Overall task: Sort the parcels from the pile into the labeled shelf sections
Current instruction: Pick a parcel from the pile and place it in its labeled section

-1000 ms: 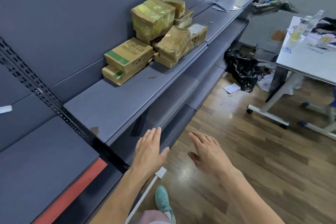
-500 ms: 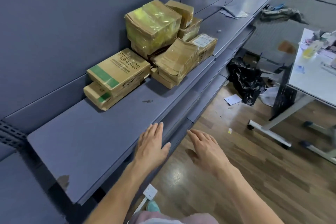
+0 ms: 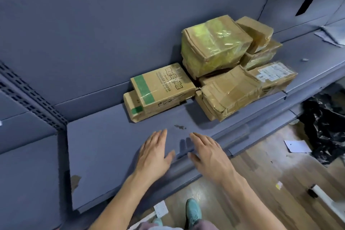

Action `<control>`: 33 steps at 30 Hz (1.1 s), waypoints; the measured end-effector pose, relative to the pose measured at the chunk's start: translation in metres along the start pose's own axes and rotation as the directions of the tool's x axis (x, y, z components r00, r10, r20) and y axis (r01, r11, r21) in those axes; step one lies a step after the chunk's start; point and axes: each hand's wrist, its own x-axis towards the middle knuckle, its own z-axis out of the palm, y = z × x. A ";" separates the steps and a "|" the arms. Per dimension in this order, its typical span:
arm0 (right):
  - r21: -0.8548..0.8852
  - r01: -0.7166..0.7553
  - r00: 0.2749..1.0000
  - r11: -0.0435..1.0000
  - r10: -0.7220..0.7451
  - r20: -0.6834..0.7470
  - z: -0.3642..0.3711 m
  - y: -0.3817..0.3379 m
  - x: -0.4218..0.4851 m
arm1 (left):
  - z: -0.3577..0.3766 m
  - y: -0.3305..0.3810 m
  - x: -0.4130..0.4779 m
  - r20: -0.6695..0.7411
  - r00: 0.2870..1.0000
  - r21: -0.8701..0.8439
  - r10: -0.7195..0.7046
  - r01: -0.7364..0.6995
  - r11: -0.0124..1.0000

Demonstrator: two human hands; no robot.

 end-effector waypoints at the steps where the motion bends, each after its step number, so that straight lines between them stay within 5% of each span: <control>1: 0.012 0.027 1.000 1.000 -0.027 0.004 -0.004 0.004 0.006 | 0.000 0.001 0.001 -0.024 0.999 -0.023 -0.035 0.035 0.999; 15: -0.015 0.342 0.936 0.939 -0.343 -0.075 -0.058 0.004 0.095 | -0.034 0.010 0.016 -0.315 0.899 -0.166 -0.304 0.263 0.950; 27: -0.314 0.082 0.984 0.946 -0.126 -0.122 -0.066 -0.010 0.164 | -0.072 -0.010 0.086 -0.283 0.913 -0.108 -0.293 0.273 0.956; 33: -0.197 -0.051 0.983 0.979 0.014 -0.182 -0.060 -0.019 0.176 | -0.067 -0.014 0.092 -0.284 0.909 -0.106 -0.304 0.285 0.953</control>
